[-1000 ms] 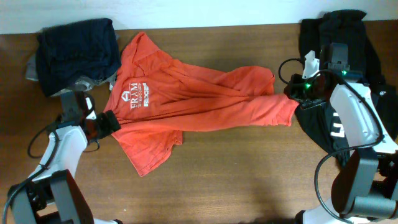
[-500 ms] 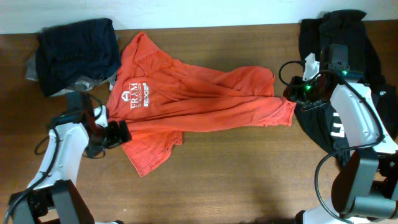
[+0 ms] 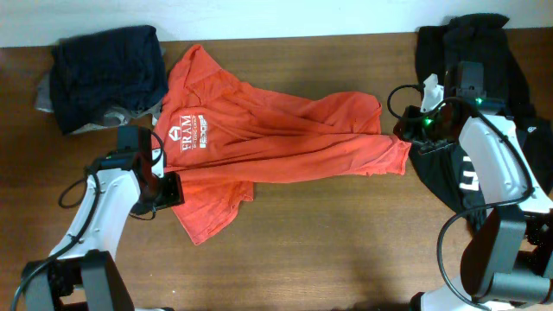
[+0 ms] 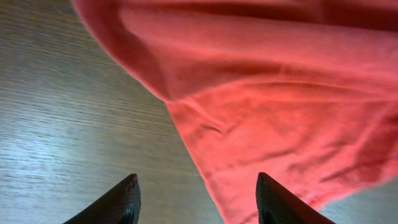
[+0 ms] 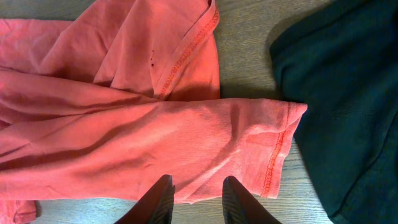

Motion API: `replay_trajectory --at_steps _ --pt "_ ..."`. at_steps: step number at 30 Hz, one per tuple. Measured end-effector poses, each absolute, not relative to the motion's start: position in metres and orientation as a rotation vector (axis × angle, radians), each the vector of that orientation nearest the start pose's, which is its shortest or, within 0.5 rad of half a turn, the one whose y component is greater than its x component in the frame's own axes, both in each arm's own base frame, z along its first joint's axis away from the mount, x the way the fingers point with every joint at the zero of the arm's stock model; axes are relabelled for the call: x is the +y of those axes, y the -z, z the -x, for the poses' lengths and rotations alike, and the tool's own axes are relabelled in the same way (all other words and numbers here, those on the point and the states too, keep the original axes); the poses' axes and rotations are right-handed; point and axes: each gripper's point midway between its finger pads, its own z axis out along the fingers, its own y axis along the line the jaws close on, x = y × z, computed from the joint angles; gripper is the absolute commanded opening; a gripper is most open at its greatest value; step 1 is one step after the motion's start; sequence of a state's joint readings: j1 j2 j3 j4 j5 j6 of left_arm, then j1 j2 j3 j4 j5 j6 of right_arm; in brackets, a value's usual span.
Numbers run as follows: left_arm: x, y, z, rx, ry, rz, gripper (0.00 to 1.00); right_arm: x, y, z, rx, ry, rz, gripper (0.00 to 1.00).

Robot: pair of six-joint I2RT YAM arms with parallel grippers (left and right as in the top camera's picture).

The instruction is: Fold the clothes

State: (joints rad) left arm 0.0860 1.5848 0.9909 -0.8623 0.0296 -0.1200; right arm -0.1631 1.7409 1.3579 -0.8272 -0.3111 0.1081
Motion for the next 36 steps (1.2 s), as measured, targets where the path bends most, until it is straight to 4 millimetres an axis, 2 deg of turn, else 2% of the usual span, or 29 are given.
replay_trajectory --at_steps 13,14,17,19,20,24,28,31,36 --pt "0.03 -0.011 -0.315 2.969 -0.021 0.361 0.58 -0.013 -0.115 -0.4 2.735 -0.417 -0.295 0.31" --pt "0.03 -0.007 -0.317 2.968 -0.016 0.361 0.54 -0.013 -0.115 -0.4 2.735 -0.417 -0.295 0.31" --pt "0.028 0.001 -0.316 2.987 0.0 0.38 0.22 -0.012 -0.115 -0.4 2.736 -0.418 -0.295 0.31" --pt "0.027 0.002 -0.315 2.99 0.006 0.387 0.11 -0.012 -0.115 -0.4 2.736 -0.418 -0.295 0.31" --pt "0.027 0.002 -0.315 2.99 0.011 0.389 0.01 -0.013 -0.115 -0.4 2.736 -0.417 -0.295 0.31" --pt "0.025 0.002 -0.314 2.996 0.024 0.388 0.01 -0.012 -0.114 -0.399 2.742 -0.418 -0.297 0.31" --pt "0.023 0.001 -0.293 3.092 0.019 0.401 0.01 -0.011 -0.112 -0.39 2.777 -0.426 -0.309 0.31" --pt "0.023 -0.009 -0.28 3.165 0.009 0.411 0.01 -0.01 -0.109 -0.383 2.809 -0.432 -0.32 0.31" --pt "0.032 -0.03 -0.276 3.192 -0.076 0.413 0.01 -0.007 -0.105 -0.367 2.872 -0.444 -0.344 0.38"
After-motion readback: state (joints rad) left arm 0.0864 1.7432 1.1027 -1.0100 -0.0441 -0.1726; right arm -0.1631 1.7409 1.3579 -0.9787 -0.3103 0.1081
